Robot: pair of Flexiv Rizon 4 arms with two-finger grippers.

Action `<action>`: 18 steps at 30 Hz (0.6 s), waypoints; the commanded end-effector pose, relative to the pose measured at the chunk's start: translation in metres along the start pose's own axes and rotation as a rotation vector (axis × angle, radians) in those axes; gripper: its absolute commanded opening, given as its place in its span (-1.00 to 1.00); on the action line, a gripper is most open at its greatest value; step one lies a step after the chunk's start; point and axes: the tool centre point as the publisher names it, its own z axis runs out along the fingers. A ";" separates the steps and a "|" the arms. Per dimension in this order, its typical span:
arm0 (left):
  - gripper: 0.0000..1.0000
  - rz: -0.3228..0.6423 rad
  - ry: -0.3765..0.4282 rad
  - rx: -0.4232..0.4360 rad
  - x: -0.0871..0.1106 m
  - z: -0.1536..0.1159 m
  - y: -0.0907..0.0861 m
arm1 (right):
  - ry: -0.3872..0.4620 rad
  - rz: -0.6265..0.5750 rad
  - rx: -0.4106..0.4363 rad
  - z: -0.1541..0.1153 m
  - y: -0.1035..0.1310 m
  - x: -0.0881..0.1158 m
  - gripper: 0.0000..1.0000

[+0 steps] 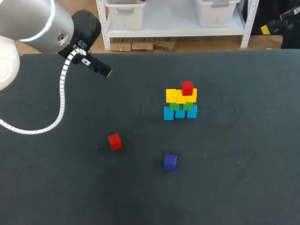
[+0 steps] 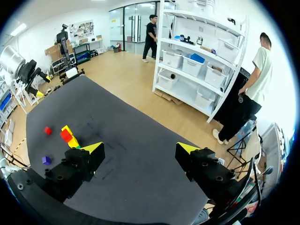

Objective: Place the blue cubes, place green cubes on the blue cubes, place the yellow cubes on the green cubes, then place the red cubes on the yellow cubes, and place purple cube on the red cubes.

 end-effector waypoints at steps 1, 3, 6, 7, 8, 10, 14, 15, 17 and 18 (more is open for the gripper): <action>1.00 0.002 -0.002 0.004 0.001 0.000 0.001 | 0.000 0.000 -0.003 -0.001 0.000 0.000 1.00; 1.00 0.002 -0.002 0.004 0.001 0.000 0.001 | 0.000 0.000 -0.003 -0.001 0.000 0.000 1.00; 1.00 0.002 -0.002 0.004 0.001 0.000 0.001 | 0.000 0.000 -0.003 -0.001 0.000 0.000 1.00; 1.00 0.002 -0.002 0.004 0.001 0.000 0.001 | 0.000 0.000 -0.003 -0.001 0.000 0.000 1.00; 1.00 0.002 -0.002 0.004 0.001 0.000 0.001 | 0.000 0.000 -0.003 -0.001 0.000 0.000 1.00; 1.00 0.002 -0.002 0.004 0.001 0.000 0.001 | 0.000 0.000 -0.003 -0.001 0.000 0.000 1.00; 1.00 0.008 -0.010 0.008 -0.002 -0.004 0.002 | 0.000 0.000 -0.003 -0.001 0.000 0.000 1.00; 1.00 0.027 0.016 -0.004 -0.007 -0.011 0.001 | 0.000 0.000 -0.003 -0.001 0.000 0.000 1.00; 1.00 0.057 0.028 0.005 -0.012 -0.019 -0.002 | 0.000 0.000 -0.003 -0.001 0.000 0.000 1.00; 1.00 0.068 0.045 0.004 -0.013 -0.022 -0.003 | 0.000 0.000 -0.003 -0.001 0.000 0.000 1.00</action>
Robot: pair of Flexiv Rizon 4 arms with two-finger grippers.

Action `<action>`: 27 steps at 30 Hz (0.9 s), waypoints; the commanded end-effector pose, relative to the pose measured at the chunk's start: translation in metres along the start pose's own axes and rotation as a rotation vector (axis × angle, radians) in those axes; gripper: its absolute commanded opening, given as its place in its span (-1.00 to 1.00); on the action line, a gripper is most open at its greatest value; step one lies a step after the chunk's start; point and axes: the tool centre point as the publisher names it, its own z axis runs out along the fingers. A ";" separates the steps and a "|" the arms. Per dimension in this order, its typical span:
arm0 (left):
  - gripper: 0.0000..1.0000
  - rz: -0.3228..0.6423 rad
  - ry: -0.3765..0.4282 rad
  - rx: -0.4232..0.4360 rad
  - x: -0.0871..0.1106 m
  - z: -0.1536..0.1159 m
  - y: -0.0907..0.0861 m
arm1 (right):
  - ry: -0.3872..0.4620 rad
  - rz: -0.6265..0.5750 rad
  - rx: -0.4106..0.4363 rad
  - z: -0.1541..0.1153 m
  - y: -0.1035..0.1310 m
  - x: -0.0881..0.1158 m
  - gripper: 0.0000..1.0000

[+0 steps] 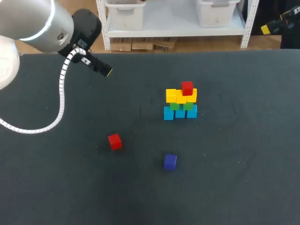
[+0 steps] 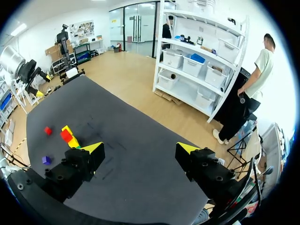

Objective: Place the blue cubes, place green cubes on the blue cubes, place the yellow cubes on the green cubes, then place the red cubes on the yellow cubes, and place purple cube on the red cubes.

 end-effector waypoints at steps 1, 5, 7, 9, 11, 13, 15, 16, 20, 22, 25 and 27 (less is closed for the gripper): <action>1.00 0.062 0.124 0.001 -0.011 -0.019 -0.008 | -0.001 0.000 -0.001 0.000 0.000 0.000 1.00; 1.00 0.158 0.273 0.001 -0.007 -0.022 -0.030 | -0.001 0.000 -0.001 0.000 0.000 0.000 1.00; 1.00 0.190 0.309 0.032 0.000 -0.024 -0.041 | -0.001 0.000 -0.001 0.000 0.000 0.000 1.00; 1.00 0.236 0.360 0.026 0.009 -0.026 -0.051 | -0.001 0.000 -0.001 0.000 0.000 0.000 1.00; 1.00 0.282 0.387 0.018 0.019 -0.029 -0.061 | -0.001 0.000 -0.001 0.000 0.000 0.000 1.00; 1.00 0.308 0.395 0.014 0.029 -0.032 -0.068 | -0.001 0.000 -0.001 0.000 0.000 0.000 1.00; 1.00 0.326 0.398 0.016 0.040 -0.034 -0.074 | -0.001 0.000 -0.001 0.000 0.000 0.000 1.00; 1.00 0.326 0.397 0.026 0.045 -0.034 -0.076 | -0.001 0.000 -0.001 0.000 0.000 0.000 1.00; 1.00 0.307 0.385 0.085 0.064 -0.028 -0.089 | -0.001 0.000 -0.001 0.000 0.000 0.000 1.00; 1.00 0.292 0.382 0.120 0.074 -0.022 -0.096 | -0.001 0.000 -0.001 0.000 0.000 0.000 1.00; 1.00 0.308 0.382 0.162 0.091 -0.009 -0.106 | -0.001 0.000 -0.001 0.000 0.000 0.000 1.00; 1.00 0.322 0.382 0.189 0.101 0.000 -0.109 | -0.001 0.000 -0.001 0.000 0.000 0.000 1.00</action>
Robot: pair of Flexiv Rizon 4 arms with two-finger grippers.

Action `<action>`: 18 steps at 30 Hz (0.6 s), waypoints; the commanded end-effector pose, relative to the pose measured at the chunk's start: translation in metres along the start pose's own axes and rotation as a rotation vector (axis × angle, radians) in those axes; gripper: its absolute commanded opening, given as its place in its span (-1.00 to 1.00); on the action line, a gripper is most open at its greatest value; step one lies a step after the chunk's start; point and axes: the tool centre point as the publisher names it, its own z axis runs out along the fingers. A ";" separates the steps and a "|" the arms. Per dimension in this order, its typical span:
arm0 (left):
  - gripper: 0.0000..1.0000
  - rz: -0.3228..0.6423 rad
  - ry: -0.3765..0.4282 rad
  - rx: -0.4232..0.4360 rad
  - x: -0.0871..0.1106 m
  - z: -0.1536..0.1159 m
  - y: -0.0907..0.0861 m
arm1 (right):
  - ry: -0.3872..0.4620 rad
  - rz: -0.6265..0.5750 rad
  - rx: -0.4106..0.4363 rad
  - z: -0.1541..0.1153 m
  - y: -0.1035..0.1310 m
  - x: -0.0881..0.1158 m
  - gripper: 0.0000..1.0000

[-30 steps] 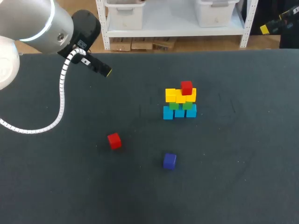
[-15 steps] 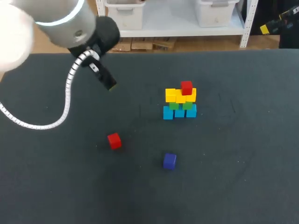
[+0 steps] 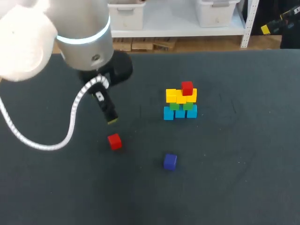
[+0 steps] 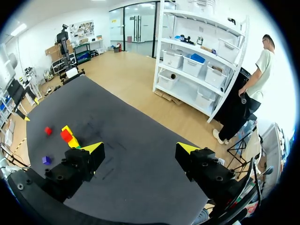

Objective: Place the blue cubes, place green cubes on the blue cubes, place the yellow cubes on the green cubes, then place the red cubes on the yellow cubes, and place purple cube on the red cubes.

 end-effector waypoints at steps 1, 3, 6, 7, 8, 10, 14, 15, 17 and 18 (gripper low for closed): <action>1.00 0.038 -0.050 0.036 0.010 0.030 -0.004 | -0.001 0.000 -0.001 0.000 0.000 0.001 1.00; 1.00 0.091 -0.053 0.042 0.012 0.036 -0.008 | -0.001 0.000 -0.001 0.000 0.000 0.001 1.00; 1.00 0.187 -0.019 0.042 0.012 0.039 -0.016 | -0.001 0.000 -0.001 0.000 0.000 0.001 1.00; 1.00 0.209 -0.006 0.044 0.012 0.041 -0.018 | -0.001 0.000 -0.001 0.000 0.000 0.001 1.00; 1.00 0.208 0.006 0.058 0.013 0.044 -0.017 | -0.001 0.000 -0.001 0.000 0.000 0.001 1.00; 1.00 0.230 0.026 0.084 0.013 0.052 -0.017 | -0.001 0.000 -0.001 0.000 0.000 0.001 1.00; 1.00 0.244 0.028 0.147 0.009 0.065 -0.021 | -0.001 0.000 -0.001 0.000 0.000 0.001 1.00; 1.00 0.236 0.028 0.175 0.008 0.068 -0.022 | -0.001 0.000 -0.001 0.000 0.000 0.001 1.00; 1.00 0.221 0.032 0.192 0.005 0.072 -0.023 | -0.001 0.000 -0.001 0.000 0.000 0.001 1.00; 1.00 0.209 0.033 0.217 0.004 0.073 -0.025 | -0.001 0.000 -0.001 0.000 0.000 0.001 1.00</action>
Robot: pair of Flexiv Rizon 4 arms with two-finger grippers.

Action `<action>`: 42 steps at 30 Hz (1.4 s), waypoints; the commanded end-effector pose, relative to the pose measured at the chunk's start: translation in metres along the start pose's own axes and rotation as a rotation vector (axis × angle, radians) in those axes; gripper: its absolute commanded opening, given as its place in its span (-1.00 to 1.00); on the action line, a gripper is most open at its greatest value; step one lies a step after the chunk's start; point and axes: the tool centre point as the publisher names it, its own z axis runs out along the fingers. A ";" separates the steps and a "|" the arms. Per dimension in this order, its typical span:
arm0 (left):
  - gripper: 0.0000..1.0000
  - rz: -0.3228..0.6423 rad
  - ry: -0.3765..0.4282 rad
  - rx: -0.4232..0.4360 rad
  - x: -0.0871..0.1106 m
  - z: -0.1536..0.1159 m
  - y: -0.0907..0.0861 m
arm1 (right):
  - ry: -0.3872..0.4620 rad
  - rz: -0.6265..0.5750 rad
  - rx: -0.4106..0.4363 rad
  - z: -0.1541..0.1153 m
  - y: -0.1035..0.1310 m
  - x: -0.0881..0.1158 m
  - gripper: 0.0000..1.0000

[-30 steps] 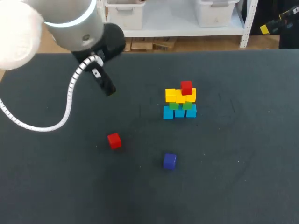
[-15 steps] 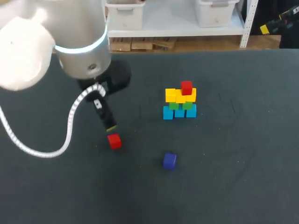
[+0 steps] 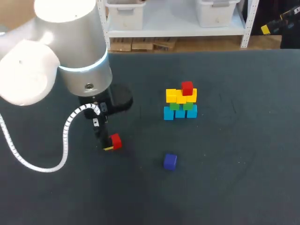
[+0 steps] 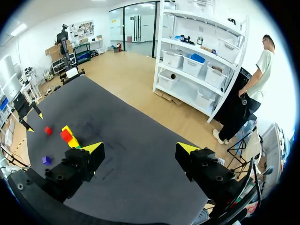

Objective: Place the blue cubes, place green cubes on the blue cubes, place the yellow cubes on the green cubes, then place the red cubes on the yellow cubes, and place purple cube on the red cubes.

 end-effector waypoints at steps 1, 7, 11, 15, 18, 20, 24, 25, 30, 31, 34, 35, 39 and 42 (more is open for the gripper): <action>1.00 -0.029 0.012 0.085 -0.012 0.012 0.010 | -0.001 0.000 -0.001 0.000 0.000 0.001 1.00; 1.00 -0.034 0.027 0.108 -0.016 0.024 0.005 | -0.001 0.000 -0.001 0.000 0.000 0.001 1.00; 1.00 -0.021 0.055 0.107 -0.017 0.033 0.004 | -0.001 0.000 -0.001 0.000 0.000 0.001 1.00; 1.00 -0.010 0.065 0.108 -0.019 0.038 0.003 | -0.001 0.000 -0.001 0.000 0.000 0.001 1.00; 1.00 -0.008 0.068 0.102 -0.019 0.041 0.003 | -0.001 0.000 -0.001 0.000 0.000 0.001 1.00; 1.00 -0.019 0.059 0.089 -0.019 0.042 0.003 | -0.001 0.000 -0.001 0.000 0.000 0.001 1.00; 1.00 -0.031 0.054 0.080 -0.017 0.045 0.003 | -0.001 0.000 -0.001 0.000 0.000 0.001 1.00; 1.00 -0.039 0.050 0.077 -0.016 0.045 0.002 | -0.001 0.000 -0.001 0.000 0.000 0.001 1.00; 1.00 -0.063 0.051 0.053 -0.012 0.048 0.002 | -0.001 0.000 -0.001 0.000 0.000 0.001 1.00; 1.00 -0.069 0.049 0.045 -0.011 0.049 0.002 | -0.001 0.000 -0.001 0.000 0.000 0.001 1.00; 1.00 -0.074 0.051 0.035 -0.010 0.050 0.002 | -0.001 0.000 -0.001 0.000 0.000 0.001 1.00; 1.00 -0.075 0.051 0.034 -0.010 0.051 0.002 | -0.001 0.000 -0.001 0.000 0.000 0.001 1.00; 0.80 -0.081 0.048 0.024 -0.010 0.053 0.002 | -0.001 0.000 -0.001 0.000 0.000 0.001 1.00; -0.04 -0.089 0.048 0.009 -0.010 0.054 0.004 | -0.001 0.000 -0.001 0.000 0.000 0.001 1.00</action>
